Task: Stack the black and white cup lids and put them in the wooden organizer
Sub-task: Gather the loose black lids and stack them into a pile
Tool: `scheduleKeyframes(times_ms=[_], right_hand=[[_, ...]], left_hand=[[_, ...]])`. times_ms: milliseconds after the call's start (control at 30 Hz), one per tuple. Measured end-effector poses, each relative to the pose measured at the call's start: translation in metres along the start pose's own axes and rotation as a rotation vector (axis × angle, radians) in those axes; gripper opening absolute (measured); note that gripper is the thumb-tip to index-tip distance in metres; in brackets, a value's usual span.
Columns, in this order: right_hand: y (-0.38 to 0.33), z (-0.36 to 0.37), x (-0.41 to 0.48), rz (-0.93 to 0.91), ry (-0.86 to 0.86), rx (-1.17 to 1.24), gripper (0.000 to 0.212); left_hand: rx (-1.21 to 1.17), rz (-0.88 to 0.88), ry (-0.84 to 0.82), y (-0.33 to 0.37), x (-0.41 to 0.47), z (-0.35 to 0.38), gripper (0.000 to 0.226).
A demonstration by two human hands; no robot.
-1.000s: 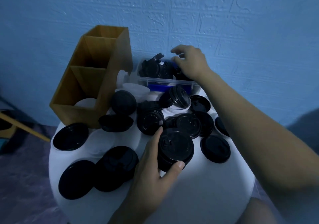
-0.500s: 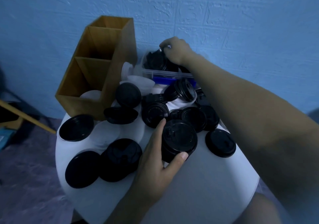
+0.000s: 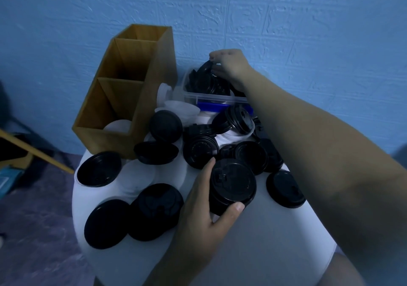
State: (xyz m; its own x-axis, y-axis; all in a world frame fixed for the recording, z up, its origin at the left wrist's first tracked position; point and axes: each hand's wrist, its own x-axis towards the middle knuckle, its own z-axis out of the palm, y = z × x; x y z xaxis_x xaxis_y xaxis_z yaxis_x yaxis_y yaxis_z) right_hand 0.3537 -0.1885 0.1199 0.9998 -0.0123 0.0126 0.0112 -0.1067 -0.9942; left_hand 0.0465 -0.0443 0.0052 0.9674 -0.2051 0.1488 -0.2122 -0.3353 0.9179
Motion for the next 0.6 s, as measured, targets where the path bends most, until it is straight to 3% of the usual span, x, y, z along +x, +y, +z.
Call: scheduleKeyframes(times_ms=[300,467,600], right_hand=[[-0.030,-0.034,-0.072,-0.160,0.085,0.342,0.016],[0.006,-0.067,-0.170,-0.164,0.042,0.145,0.009],[0.046,-0.083,-0.205,-0.115,0.006,0.068,0.031]], left_hand=[[-0.063,-0.026,0.004,-0.001,0.003,-0.002,0.084],[-0.032,-0.015,0.024,-0.002,0.003,0.000,0.084],[-0.051,-0.017,0.013,-0.003,0.004,0.001,0.083]])
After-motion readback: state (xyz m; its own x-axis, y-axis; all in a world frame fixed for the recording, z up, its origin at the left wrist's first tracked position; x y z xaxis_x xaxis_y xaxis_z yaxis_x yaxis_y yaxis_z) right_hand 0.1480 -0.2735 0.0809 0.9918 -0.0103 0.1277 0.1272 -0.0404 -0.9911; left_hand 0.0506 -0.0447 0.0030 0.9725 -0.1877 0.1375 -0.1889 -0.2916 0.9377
